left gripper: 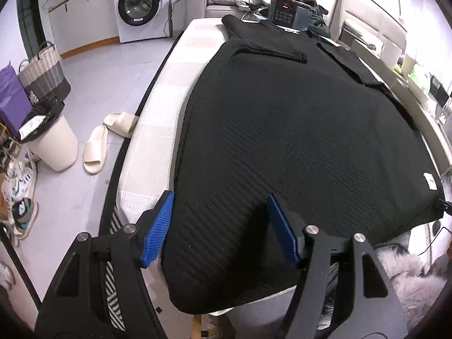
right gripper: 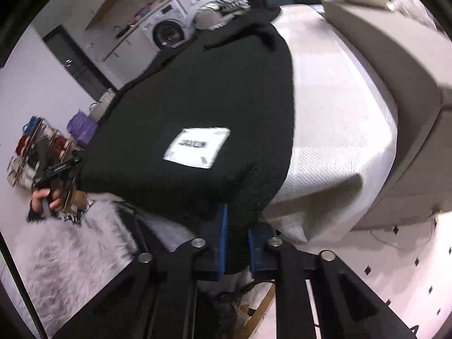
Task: Fold small clothes
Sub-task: 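Grasp the hem with the left gripper while the right gripper holds it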
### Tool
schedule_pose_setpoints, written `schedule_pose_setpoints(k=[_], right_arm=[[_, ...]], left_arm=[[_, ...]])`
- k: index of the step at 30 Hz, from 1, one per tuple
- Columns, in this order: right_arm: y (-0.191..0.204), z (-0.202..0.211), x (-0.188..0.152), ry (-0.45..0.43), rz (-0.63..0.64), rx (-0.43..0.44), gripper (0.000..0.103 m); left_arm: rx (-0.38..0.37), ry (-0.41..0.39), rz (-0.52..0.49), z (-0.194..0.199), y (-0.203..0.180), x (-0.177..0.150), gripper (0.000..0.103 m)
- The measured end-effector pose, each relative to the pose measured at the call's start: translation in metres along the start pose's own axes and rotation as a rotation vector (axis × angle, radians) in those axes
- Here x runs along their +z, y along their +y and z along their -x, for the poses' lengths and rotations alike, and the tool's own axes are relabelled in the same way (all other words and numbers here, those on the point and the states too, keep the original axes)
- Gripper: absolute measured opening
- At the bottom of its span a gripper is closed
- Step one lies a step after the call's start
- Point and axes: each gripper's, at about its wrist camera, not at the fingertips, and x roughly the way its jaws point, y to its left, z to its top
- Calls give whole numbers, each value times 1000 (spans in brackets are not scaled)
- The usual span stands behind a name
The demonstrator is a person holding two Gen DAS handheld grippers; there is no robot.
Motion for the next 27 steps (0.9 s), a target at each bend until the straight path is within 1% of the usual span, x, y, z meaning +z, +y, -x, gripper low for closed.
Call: schedule_pose_setpoints(k=[2,5,7,8,10,16,17,19,27], right_arm=[[3,11,6,-57,-14,47,8],[3,28,12,-170,-50,173,8],[5,32,17,-220,-72,237,8],[5,31,19,-229,-76,249,8],[6,28,23,-232,-77,254,8],[4,14,25,-196,-72,252,8],[4,14,25,-191,-67,244,8],[4,12,24,-183,-63,236,8],[2,6,24,-175,-61,233,8]], left_arm=[[-27,0,18,4,4,-1,64],[-63,10,33,10,8,-5,64],[-84,24,31,13,9,-11,64],[-89,29,29,16,10,-14,64],[-97,34,24,19,12,-19,64],[-100,65,50,28,23,-33,64],[-102,84,64,28,27,-36,64],[-96,95,91,31,35,-44,64],[-124,104,126,19,40,-52,64]])
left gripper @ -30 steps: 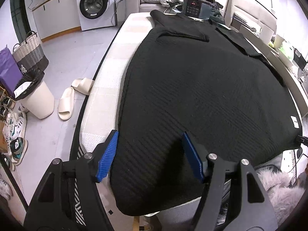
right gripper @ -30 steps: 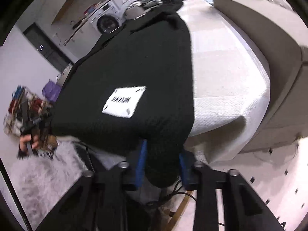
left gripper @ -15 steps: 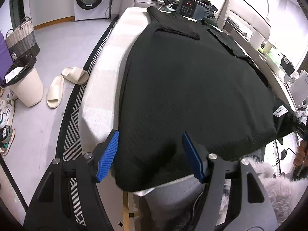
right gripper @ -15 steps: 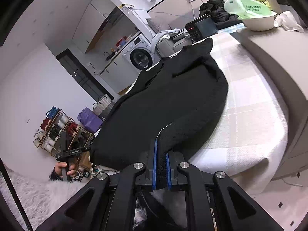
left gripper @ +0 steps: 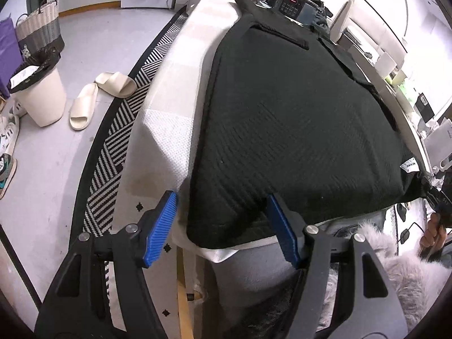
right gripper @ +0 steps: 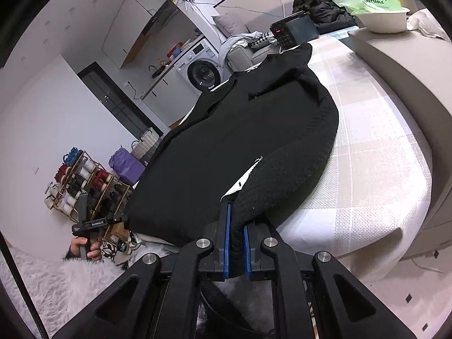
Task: Fold small clothes
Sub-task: 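Grasp the hem with the left gripper while the right gripper holds it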
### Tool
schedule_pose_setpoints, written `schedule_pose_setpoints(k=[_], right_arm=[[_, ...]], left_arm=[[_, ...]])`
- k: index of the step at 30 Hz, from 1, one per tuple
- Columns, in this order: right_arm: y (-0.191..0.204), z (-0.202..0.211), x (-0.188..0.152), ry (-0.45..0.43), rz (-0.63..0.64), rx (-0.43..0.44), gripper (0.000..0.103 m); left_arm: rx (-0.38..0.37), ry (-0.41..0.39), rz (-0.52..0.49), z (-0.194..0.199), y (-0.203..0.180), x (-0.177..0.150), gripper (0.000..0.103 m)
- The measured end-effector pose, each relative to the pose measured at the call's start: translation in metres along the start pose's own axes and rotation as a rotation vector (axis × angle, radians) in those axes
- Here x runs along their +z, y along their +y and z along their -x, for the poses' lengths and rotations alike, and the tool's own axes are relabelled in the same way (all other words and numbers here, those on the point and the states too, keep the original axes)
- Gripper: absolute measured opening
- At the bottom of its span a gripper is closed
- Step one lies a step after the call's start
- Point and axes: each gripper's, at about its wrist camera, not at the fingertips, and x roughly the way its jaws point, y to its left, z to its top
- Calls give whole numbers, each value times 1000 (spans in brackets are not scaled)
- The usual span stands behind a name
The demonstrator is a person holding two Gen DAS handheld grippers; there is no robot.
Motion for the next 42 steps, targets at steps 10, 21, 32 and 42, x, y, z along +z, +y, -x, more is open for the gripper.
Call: schedule_pose_setpoints(k=[10,21,32,42], right_arm=[[4,-4,2,7,-2,-9,8],[-10,-18,1,64,-61,-48,23],[-7,-24,-1,75,-34,-2,42],[-17,-26,1,61,-77,30,14]], left_arm=[[-25,4,-77,1,-19,0,63],[-29,-15,-43,-8,-18,3,50],[-156,-27,-102,16,-11,1,8],[-304,-42,-6,11,-4,11,8]])
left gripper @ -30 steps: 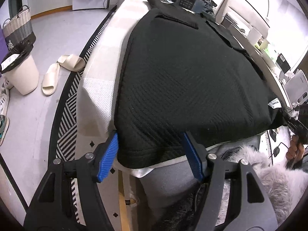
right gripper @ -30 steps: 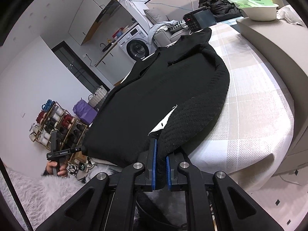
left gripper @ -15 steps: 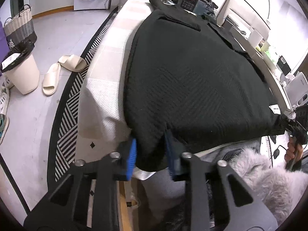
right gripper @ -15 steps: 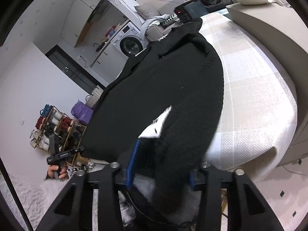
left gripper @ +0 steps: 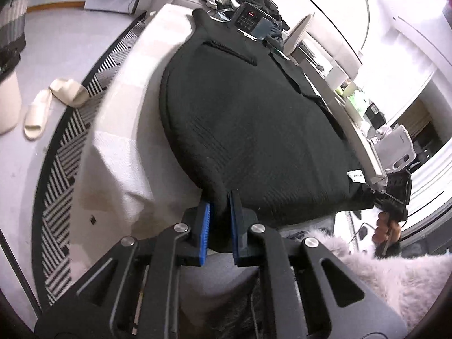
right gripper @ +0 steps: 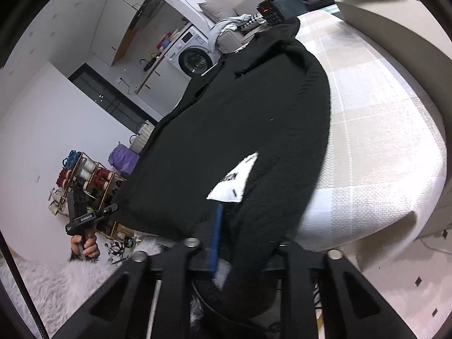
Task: Fold small clothes
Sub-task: 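Grasp the hem with the left gripper while the right gripper holds it, then lift the hem with both grippers and fold it toward the collar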
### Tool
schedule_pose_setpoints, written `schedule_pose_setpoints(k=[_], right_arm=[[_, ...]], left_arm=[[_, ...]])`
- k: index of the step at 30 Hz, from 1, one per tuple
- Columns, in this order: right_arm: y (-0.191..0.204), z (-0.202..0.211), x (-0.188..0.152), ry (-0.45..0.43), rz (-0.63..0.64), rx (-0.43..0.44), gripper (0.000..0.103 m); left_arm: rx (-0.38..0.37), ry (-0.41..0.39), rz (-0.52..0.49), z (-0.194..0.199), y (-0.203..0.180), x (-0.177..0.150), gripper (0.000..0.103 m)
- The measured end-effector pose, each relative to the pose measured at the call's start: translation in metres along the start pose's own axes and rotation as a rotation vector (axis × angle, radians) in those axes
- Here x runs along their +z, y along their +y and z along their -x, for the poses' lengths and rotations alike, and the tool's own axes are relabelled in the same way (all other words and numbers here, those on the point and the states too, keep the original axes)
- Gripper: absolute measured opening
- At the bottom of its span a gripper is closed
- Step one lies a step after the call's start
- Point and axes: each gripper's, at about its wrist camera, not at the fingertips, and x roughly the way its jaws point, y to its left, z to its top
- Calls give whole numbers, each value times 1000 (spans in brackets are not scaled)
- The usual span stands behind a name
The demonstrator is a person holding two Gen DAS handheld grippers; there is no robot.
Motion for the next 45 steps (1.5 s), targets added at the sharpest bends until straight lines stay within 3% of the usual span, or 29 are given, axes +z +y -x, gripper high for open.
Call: schedule_pose_setpoints(k=[2,6,10,12,15,17,24,27,32,35,37,45], right_arm=[[2,5,0,-31,-5,26,12],[4,12,4,-90,-31,124,11],[5,4,7,-56,-47,124,11],[7,-2,5,-19,-38,97,12],[8,-7,3,3,-22,57,13],[11,-5,1,-33,3,40,10],[19,16,14,-216,8,184,6],[26,28,18,-272,25,261,6],[30,46,11,-279,73,343,6],[30,65,4,-281,93,415,6],[28,82,-1,-290,113,460,6],[27,93,9,-330,101,278,6]], left_arm=[[-11,17,11,-6,1,2,11],[5,33,17,-20,1,7,25],[19,27,0,-25,-5,8,28],[59,18,-19,-27,-7,7,8],[47,0,-24,-26,-9,7,6],[28,-25,-15,-23,-9,9,6],[-86,-187,-10,8,-17,22,5],[-151,-231,-54,25,-28,24,5],[-294,-291,-185,49,-48,5,5],[-399,-316,-202,63,-46,-1,5],[-425,-328,-192,72,-37,-1,5],[-386,-402,-94,83,-4,13,5]])
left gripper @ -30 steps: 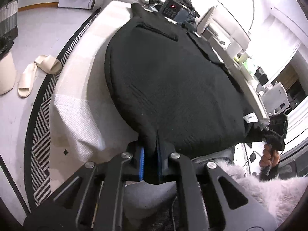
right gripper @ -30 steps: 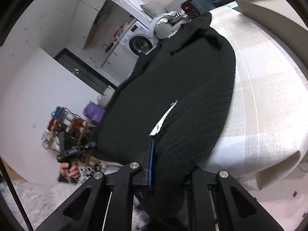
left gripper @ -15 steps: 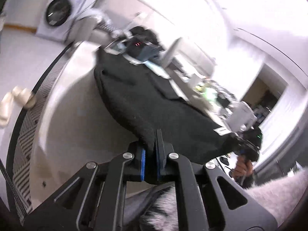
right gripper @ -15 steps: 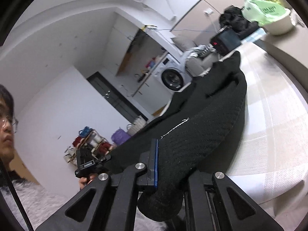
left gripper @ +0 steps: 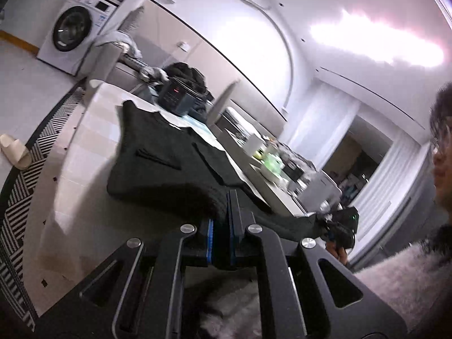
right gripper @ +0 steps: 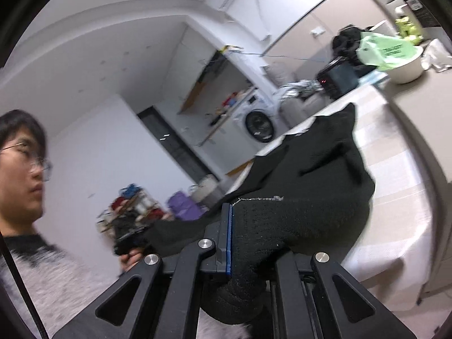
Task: Fold small clothes
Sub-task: 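Lift the hem with both grippers and fold it toward the collar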
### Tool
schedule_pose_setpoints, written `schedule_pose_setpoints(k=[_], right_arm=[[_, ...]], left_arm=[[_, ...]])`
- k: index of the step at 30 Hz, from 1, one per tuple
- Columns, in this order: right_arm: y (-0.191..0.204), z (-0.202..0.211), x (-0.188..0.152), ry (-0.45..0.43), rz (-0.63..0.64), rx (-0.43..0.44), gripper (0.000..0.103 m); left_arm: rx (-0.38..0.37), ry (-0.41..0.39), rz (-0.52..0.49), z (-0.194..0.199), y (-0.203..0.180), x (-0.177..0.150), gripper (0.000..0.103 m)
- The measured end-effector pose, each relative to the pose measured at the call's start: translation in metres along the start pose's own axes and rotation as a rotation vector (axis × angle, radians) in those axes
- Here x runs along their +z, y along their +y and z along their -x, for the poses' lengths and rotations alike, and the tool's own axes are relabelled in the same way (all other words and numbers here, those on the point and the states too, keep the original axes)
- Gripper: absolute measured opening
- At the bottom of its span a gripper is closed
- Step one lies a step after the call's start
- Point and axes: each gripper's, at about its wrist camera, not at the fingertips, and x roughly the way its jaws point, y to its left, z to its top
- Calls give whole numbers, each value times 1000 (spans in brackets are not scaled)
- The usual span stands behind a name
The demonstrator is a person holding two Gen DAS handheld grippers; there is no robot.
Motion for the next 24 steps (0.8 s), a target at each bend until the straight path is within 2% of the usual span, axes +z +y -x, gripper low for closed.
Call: schedule_pose_setpoints(k=[4,7,10,16,19,23,24], right_arm=[[-14,-25,20,-46,-35,-43,6],[-22,-50,45,-91,-40,-113,6],[-31,-83,74,-137,-31,-223,6],[-61,-148,124,-140,-55,-333,6],[-79,-174,142,-114,-67,-366,6],[-113,-207,154,-41,-107,-449,6],[-124,-216,155,-14,-130,-467,8]], left_arm=[[29,-15,-9,-17,3,24,5],[81,-38,-12,-41,12,48,5],[148,-68,-1,-74,30,79,5],[247,-88,30,-154,66,127,5],[277,-64,51,-196,88,142,5],[396,54,78,-258,129,150,6],[435,105,97,-274,142,148,9]])
